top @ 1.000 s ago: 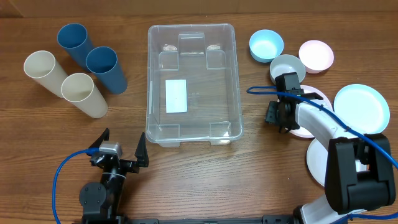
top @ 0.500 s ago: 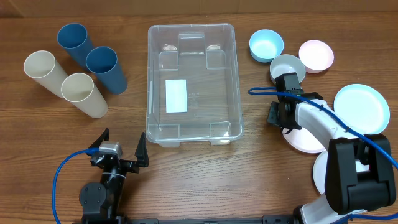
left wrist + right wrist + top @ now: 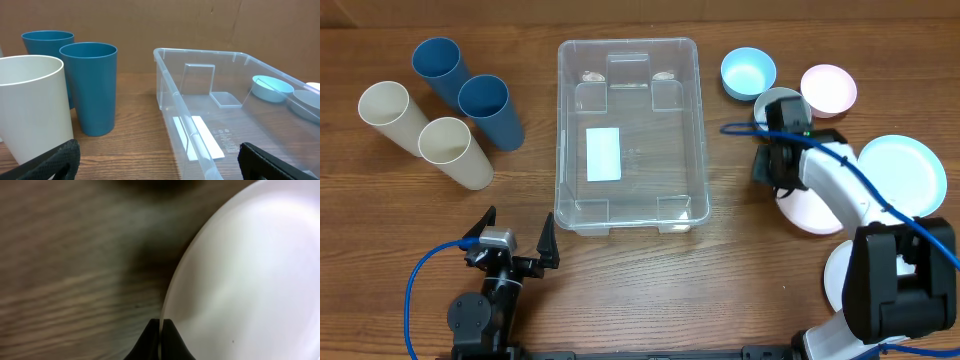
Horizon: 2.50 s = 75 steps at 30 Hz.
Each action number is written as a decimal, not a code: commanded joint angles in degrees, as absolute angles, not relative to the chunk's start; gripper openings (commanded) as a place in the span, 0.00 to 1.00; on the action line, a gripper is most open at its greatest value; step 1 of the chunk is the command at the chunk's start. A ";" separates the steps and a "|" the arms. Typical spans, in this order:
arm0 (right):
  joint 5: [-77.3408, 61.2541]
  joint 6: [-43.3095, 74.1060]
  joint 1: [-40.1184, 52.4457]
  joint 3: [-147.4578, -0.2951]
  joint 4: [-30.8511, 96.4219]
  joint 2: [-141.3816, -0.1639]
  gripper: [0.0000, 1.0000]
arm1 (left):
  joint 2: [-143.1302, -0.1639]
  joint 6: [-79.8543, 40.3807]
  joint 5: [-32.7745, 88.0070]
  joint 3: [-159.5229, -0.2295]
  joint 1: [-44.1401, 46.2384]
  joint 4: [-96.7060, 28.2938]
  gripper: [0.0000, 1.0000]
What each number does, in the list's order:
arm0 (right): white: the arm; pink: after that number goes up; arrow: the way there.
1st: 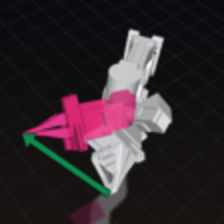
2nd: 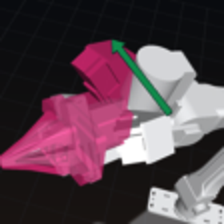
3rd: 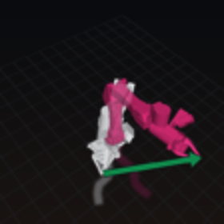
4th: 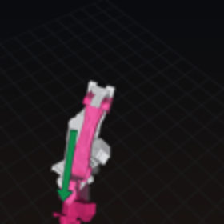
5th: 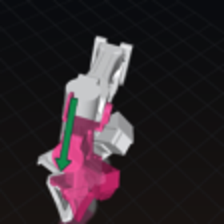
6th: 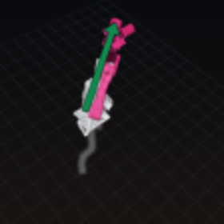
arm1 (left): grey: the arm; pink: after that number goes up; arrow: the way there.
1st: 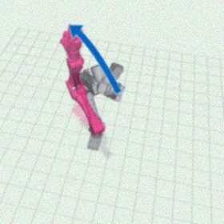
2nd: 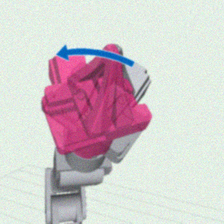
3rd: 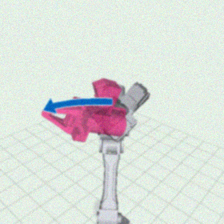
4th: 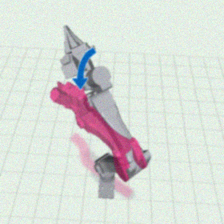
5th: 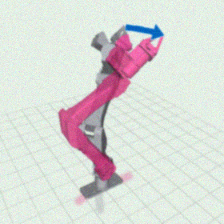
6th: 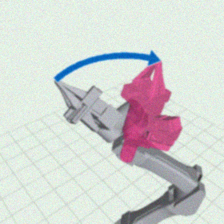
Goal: Pack container
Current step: 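Lift the white plate with the right gripper and carry it over the container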
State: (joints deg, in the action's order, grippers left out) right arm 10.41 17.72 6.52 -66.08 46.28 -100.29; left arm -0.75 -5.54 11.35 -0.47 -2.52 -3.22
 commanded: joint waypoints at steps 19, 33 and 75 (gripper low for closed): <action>3.01 -1.15 26.09 -98.26 68.07 -90.41 0.04 | -0.47 -4.67 11.42 -0.27 -2.98 -3.22 1.00; 1.17 -3.29 48.51 -96.71 56.23 -100.97 0.04 | -0.47 -4.67 11.42 -0.27 -2.98 -3.22 1.00; -10.81 6.04 44.95 -89.32 49.80 -118.72 0.04 | -0.47 -4.67 11.42 -0.27 -2.98 -3.22 1.00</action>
State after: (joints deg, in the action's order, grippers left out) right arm -7.53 4.05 44.99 -89.95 49.19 -117.86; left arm -0.75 -5.54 11.35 -0.47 -2.52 -3.20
